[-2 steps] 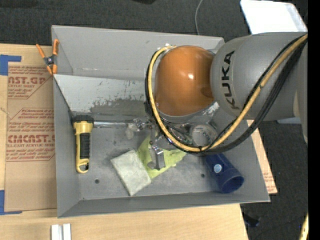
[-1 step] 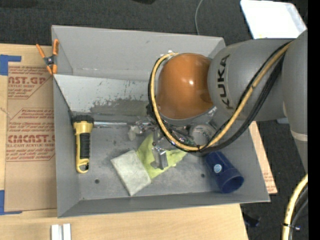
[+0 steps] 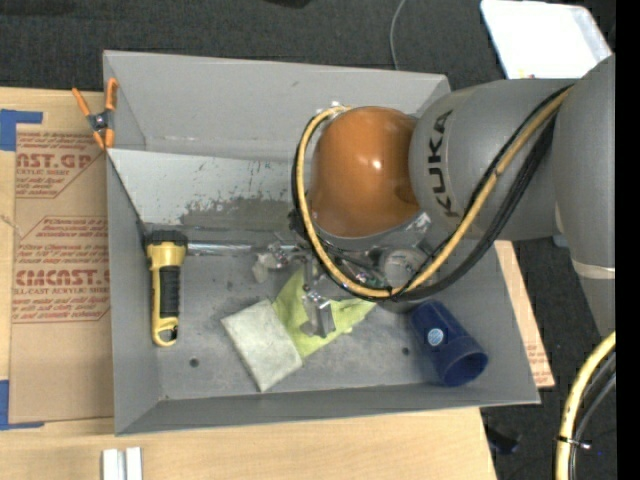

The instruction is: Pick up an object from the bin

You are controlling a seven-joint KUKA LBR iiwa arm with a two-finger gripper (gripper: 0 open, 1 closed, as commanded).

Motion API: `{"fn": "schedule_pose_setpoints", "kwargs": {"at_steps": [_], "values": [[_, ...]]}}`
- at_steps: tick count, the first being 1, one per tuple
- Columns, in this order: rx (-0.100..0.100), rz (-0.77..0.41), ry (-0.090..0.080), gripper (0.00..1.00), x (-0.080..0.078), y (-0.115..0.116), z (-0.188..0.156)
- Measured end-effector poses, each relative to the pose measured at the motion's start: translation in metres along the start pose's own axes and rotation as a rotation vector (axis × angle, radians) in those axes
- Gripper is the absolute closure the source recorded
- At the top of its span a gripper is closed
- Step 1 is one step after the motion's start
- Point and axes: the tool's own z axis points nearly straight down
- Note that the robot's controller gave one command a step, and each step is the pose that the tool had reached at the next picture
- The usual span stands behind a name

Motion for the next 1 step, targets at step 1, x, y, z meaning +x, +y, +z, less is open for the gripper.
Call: {"fn": "schedule_pose_setpoints", "kwargs": {"at_steps": [1], "values": [[0.003, -0.046, -0.007, 0.0, 0.0314, -0.0081, 0.0377]]}}
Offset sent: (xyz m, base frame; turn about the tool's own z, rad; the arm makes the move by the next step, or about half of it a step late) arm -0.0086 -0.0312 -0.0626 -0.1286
